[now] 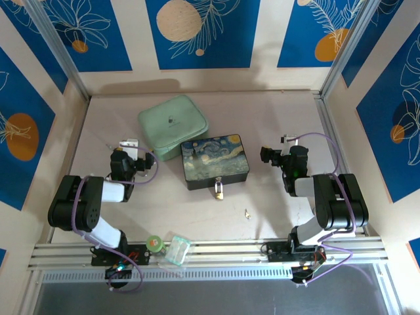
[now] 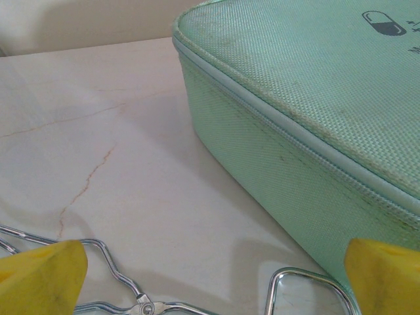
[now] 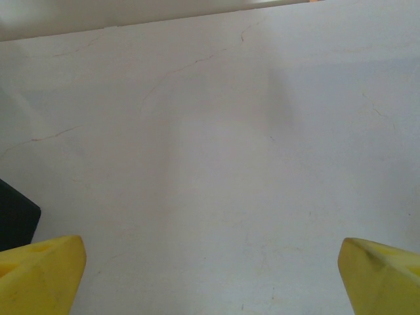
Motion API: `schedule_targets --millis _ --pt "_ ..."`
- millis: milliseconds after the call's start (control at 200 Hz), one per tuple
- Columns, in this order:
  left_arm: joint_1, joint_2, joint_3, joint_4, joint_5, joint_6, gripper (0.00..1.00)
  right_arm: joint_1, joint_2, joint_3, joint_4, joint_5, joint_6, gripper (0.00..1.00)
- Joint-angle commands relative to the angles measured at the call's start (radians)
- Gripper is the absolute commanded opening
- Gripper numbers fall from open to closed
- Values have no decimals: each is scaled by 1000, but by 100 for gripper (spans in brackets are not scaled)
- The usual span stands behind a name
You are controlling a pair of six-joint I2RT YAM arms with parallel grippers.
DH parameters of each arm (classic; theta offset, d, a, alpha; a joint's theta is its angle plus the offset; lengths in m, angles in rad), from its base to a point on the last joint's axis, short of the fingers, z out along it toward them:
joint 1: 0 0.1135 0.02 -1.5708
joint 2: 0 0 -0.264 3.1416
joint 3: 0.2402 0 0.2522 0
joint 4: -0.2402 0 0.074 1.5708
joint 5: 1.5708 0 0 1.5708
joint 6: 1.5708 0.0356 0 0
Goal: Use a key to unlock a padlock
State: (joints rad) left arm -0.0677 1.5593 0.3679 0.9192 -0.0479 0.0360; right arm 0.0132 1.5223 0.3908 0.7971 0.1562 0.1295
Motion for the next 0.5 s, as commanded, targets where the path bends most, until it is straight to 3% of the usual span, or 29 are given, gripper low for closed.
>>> schedule_targets --millis 0,495 --pt "6 4 12 9 23 15 100 -1 -2 23 18 -7 -22 99" --pt "6 -22 -15 42 28 15 100 -2 -11 27 4 -11 -21 99"
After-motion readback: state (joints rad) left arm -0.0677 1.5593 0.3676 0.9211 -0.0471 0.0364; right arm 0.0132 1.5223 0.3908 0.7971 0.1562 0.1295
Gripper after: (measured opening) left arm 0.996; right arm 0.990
